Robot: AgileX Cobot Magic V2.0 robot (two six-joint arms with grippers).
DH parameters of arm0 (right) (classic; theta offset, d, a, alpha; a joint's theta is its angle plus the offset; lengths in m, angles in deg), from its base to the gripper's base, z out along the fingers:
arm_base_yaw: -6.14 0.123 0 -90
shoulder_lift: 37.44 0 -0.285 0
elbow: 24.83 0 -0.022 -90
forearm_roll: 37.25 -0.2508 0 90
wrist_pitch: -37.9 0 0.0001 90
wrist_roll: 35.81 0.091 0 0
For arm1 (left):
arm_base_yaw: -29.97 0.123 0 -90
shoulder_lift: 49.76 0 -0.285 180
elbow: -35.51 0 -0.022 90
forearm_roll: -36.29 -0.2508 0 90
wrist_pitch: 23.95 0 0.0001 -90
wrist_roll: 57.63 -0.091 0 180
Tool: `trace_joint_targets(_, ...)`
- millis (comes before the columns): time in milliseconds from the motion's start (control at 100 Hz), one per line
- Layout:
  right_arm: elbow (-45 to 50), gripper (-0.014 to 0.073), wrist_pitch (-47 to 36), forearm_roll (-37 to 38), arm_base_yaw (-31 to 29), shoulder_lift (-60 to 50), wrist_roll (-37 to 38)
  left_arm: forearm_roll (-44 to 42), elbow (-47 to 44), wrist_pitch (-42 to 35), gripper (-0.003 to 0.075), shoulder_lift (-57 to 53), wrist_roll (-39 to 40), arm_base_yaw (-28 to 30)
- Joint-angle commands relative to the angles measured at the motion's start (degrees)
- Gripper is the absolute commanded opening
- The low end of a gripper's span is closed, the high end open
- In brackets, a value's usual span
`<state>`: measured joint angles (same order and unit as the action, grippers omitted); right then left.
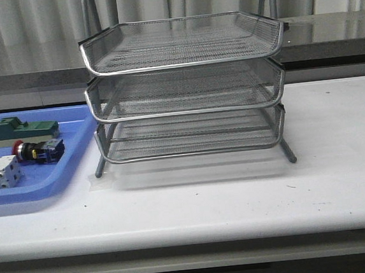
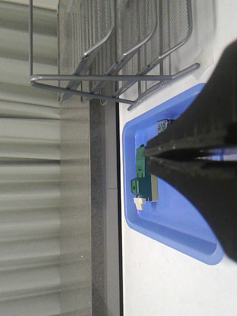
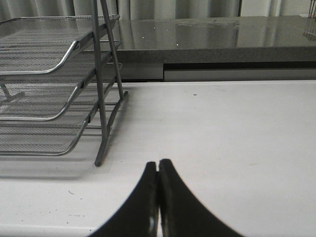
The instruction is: Place button on rack with both arms
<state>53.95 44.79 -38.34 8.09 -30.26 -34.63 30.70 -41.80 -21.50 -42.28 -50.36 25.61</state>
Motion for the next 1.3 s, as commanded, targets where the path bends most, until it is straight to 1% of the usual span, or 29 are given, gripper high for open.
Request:
trace_joint_targets(0, -0.79, -0.006, -4.77, 0.63, -0.24, -0.95, -0.24, 0.51, -2.7, -4.54, -0.002, -1.82, 0.62, -0.06)
trace_joint_targets(910, -0.84, -0.006, -5.89, 0.63, -0.24, -0.95, -0.24, 0.51, -2.7, -4.54, -0.002, -1.82, 0.62, -0.06)
trace_joint_targets(960, -0.84, -0.006, -6.56, 0.63, -0.24, -0.95, -0.24, 0.51, -2.7, -4.54, -0.002, -1.82, 0.62, -0.06)
trace_joint_targets(1080, -0.95, -0.006, -11.2, 0.57, -0.24, -0.95, -0.24, 0.51, -2.7, -4.54, -0.002, -1.82, 0.62, -0.06)
trace_joint_targets(1130, -1.86, -0.006, -11.66, 0.21, -0.24, -0.95, -0.24, 0.51, -2.7, -4.54, -0.002, -1.82, 0.62, -0.06)
trace_joint_targets(1210, -4.39, -0.006, -9.28, -1.19, -0.24, -0.64, -0.24, 0.51, -2.7, -4.54, -0.002, -1.82, 0.62, -0.06)
trace_joint_targets(1290, -7.97, -0.006, -3.89, -3.02, -0.24, 0.48, -0.24, 0.51, -2.7, -4.54, -0.002, -1.82, 0.62, -0.06)
